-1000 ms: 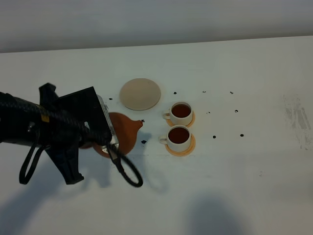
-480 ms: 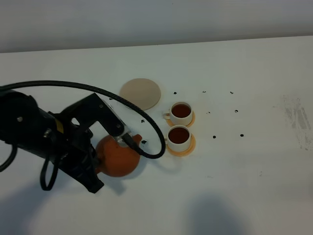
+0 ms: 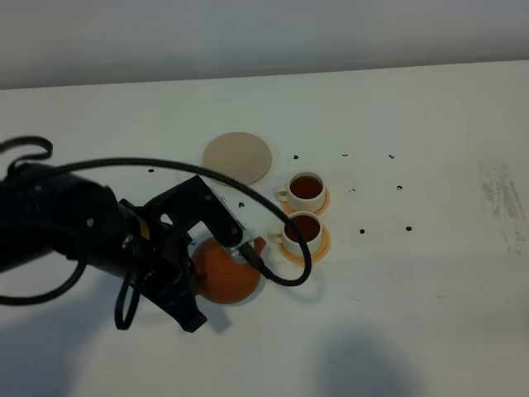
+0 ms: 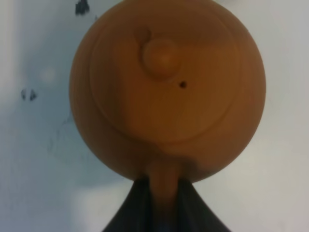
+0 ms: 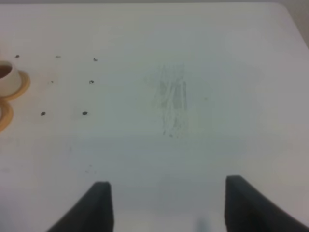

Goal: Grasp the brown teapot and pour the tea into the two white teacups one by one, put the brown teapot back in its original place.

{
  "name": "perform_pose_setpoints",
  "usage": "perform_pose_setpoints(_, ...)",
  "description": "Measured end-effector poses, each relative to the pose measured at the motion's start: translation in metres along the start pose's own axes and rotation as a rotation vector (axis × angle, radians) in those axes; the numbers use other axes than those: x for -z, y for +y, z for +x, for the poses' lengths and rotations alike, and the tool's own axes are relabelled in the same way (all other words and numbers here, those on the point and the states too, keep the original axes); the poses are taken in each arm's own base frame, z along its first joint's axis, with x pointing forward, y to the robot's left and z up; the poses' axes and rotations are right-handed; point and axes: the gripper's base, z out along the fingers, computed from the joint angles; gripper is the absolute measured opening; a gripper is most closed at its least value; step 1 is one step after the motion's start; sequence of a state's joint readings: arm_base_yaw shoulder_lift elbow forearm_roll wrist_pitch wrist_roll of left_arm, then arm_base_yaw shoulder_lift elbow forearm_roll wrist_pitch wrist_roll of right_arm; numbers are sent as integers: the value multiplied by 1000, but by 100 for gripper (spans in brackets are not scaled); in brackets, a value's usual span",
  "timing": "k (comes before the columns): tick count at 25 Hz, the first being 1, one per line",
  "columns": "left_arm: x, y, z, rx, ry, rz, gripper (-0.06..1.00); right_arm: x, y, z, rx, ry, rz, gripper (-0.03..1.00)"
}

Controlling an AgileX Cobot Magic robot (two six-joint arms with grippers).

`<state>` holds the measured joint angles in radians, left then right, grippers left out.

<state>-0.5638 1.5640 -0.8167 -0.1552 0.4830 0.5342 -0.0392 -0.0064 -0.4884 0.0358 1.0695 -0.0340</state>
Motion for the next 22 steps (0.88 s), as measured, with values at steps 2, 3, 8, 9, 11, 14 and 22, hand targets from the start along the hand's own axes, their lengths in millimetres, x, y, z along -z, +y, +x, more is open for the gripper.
perform_pose_setpoints(2, -5, -1, 6, -3, -14, -14, 10, 0, 0, 0, 0, 0, 0, 51)
perform_pose_setpoints(3, -7, -2, 9, -10, -19, -21, 10, 0, 0, 0, 0, 0, 0, 51)
perform_pose_setpoints(8, -16, -4, 21, -27, -78, -72, 10, 0, 0, 0, 0, 0, 0, 51)
perform_pose_setpoints(9, -18, -5, 23, -31, -81, -76, 10, 0, 0, 0, 0, 0, 0, 51)
perform_pose_setpoints(11, -20, -6, 27, -37, -77, -77, 10, 0, 0, 0, 0, 0, 0, 51)
perform_pose_setpoints(14, -26, -7, 30, -27, -63, -70, 10, 0, 0, 0, 0, 0, 0, 51)
perform_pose_setpoints(22, -37, -8, 33, 16, -35, -50, 10, 0, 0, 0, 0, 0, 0, 51)
